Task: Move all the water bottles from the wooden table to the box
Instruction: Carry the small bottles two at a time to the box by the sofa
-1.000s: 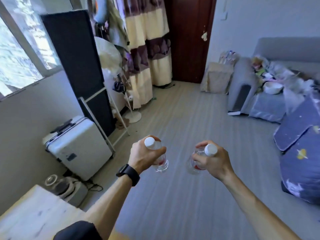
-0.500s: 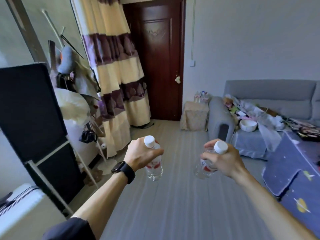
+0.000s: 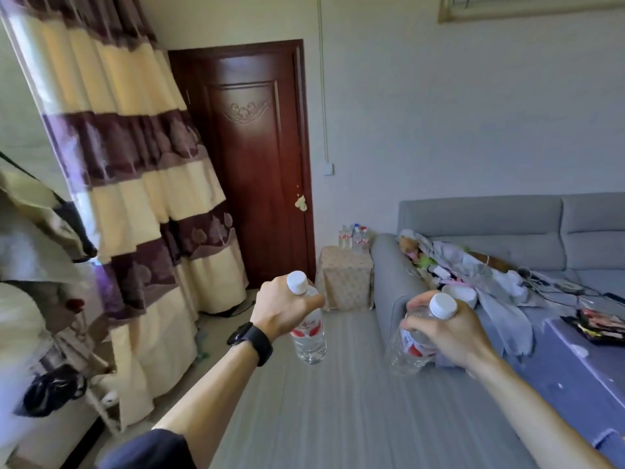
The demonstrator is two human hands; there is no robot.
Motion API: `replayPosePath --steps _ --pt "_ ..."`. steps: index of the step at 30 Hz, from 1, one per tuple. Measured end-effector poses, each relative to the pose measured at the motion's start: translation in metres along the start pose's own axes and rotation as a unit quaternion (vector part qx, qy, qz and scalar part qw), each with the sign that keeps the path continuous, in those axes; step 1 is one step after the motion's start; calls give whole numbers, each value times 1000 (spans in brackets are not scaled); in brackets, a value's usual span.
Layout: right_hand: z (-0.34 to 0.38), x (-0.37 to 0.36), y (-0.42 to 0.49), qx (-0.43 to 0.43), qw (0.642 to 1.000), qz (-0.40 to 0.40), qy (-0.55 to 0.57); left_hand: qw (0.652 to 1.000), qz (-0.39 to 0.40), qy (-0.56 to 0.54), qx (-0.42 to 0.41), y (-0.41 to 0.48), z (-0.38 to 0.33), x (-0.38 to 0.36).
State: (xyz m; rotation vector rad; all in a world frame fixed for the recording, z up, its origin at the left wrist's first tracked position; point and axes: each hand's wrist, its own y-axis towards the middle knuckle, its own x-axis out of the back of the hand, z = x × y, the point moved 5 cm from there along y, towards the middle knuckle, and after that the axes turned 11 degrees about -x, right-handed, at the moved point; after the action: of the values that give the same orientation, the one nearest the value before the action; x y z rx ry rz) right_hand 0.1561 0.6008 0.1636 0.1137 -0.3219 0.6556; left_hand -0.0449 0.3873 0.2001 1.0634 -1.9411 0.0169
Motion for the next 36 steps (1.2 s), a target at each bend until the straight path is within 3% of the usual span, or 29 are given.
replayPosePath --steps 12,20,24,36 --pt "29 -35 325 21 999 40 -16 1000 -9 8 28 281 50 -95" --pt "35 -123 536 34 998 43 -12 999 -17 19 33 474 151 -136" --pt "36 -174 648 -4 998 58 -14 998 -21 -15 59 576 218 -159" --pt "-4 -245 944 -71 997 36 -19 992 81 22 90 854 355 -288"
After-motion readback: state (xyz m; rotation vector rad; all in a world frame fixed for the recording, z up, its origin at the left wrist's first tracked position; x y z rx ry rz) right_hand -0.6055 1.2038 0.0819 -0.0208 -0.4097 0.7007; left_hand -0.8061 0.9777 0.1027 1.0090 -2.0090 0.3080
